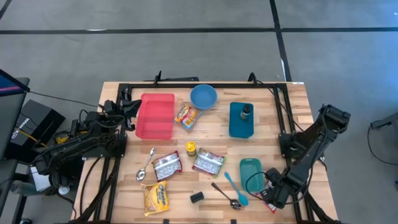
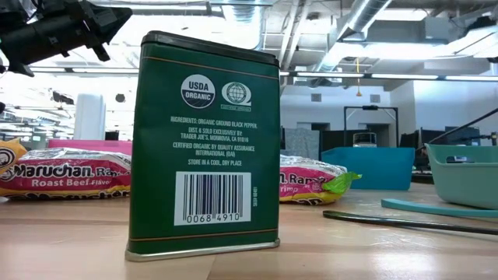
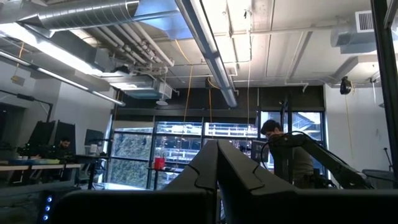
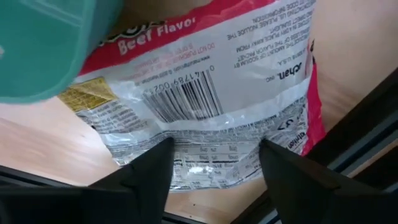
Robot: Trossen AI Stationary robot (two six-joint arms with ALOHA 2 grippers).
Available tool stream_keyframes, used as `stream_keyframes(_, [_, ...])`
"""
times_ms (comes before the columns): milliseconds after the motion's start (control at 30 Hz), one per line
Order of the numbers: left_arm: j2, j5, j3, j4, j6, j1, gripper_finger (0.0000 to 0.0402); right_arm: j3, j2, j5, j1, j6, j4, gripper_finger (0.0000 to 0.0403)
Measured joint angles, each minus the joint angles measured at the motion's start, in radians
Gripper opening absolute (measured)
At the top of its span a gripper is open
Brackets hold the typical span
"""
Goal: Pick & Place Food Item
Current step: Put the orange noodle pack into the red bin
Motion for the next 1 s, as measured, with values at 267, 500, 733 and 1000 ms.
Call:
stream_keyframes(267, [0.000,0.000,0.000,0.000,0.000,0.000,0.0000,0.000,0.000,0.006,-0.041,-0.043,0.001,0.0113])
stream_keyframes(500, [0.000,0.000,0.000,0.000,0.000,0.000,0.0000,0.000,0.000,0.006,-0.058,-0.088,0.002,0.0054])
stream_keyframes(733, [0.000,0.000,0.000,0.000,0.000,0.000,0.0000,0.000,0.000,0.006,-0.049,-0.088,0.001,0.0031])
stream_keyframes(1000, [0.000,0.000,0.000,0.000,0.000,0.000,0.0000,0.002,-0.013,0.004,-0.048,-0.087,-0.007,0.0002])
